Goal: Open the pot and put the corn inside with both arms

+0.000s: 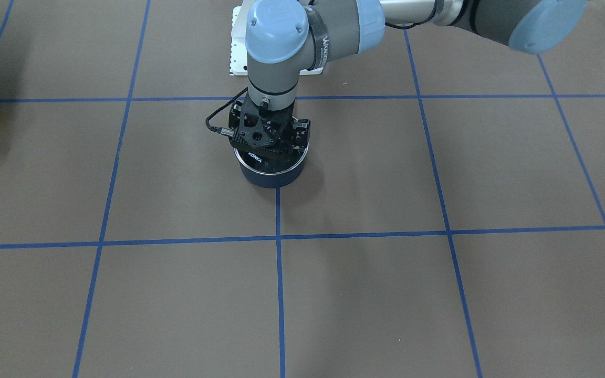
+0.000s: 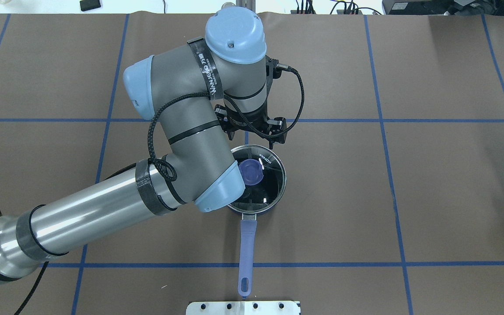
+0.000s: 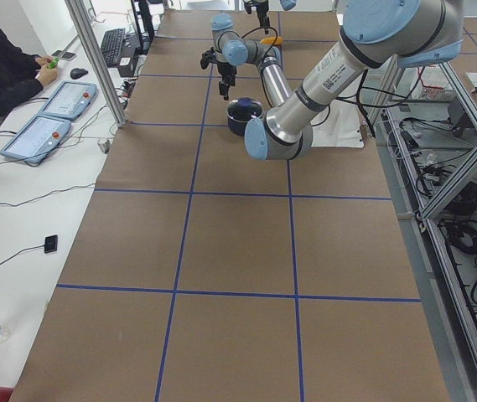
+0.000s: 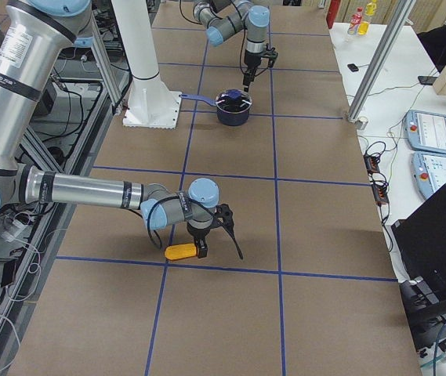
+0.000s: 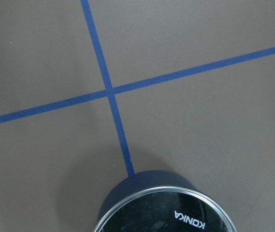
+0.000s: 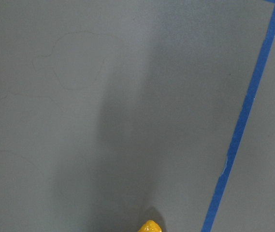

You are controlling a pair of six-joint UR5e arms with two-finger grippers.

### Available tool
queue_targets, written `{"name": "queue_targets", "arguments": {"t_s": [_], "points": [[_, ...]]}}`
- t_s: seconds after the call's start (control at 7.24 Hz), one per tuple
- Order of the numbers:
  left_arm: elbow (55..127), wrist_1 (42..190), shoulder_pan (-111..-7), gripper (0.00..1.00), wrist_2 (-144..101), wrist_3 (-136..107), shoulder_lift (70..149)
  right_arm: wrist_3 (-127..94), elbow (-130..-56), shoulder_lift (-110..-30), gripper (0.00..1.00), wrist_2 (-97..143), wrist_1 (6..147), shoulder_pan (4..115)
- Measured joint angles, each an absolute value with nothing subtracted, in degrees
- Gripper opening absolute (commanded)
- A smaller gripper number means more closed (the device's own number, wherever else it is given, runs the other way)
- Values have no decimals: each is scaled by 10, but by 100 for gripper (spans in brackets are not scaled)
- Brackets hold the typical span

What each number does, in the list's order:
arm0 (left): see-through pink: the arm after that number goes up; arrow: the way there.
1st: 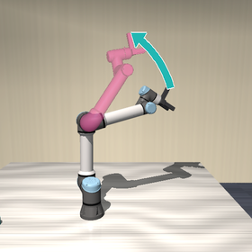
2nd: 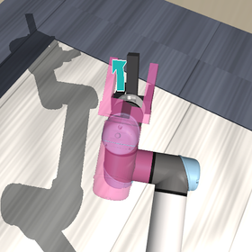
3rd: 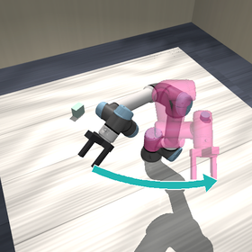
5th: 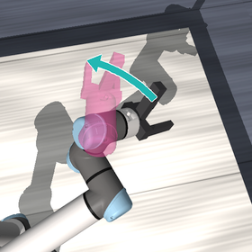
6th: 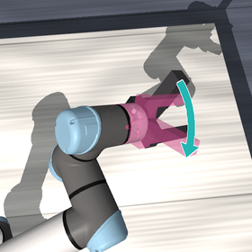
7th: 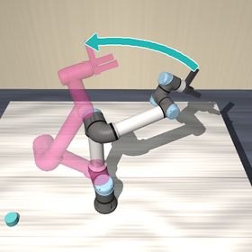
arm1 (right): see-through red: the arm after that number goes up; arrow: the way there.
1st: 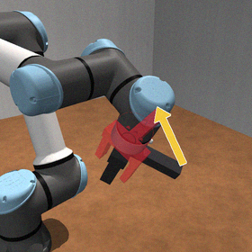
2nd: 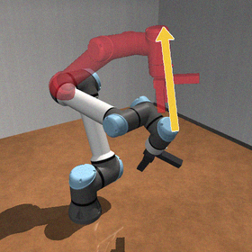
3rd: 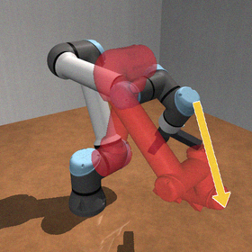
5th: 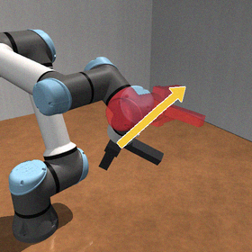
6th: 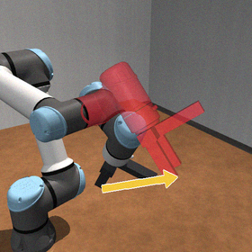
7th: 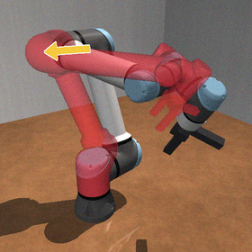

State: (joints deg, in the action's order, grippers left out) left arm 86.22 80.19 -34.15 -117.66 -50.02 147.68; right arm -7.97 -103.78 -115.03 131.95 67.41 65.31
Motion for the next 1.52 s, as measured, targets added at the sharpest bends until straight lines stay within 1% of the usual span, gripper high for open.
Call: {"name": "queue_targets", "arguments": {"t_s": [0.69, 1.38, 1.52], "points": [[886, 795, -317, 99, -1176, -521, 1453, -78, -1036, -1159, 100, 1320, 674, 614], [884, 796, -310, 99, -1180, -528, 1449, -76, -1025, -1159, 99, 1311, 675, 584], [882, 797, -309, 98, -1181, -527, 1449, -76, -1020, -1157, 90, 1303, 675, 574]]}}
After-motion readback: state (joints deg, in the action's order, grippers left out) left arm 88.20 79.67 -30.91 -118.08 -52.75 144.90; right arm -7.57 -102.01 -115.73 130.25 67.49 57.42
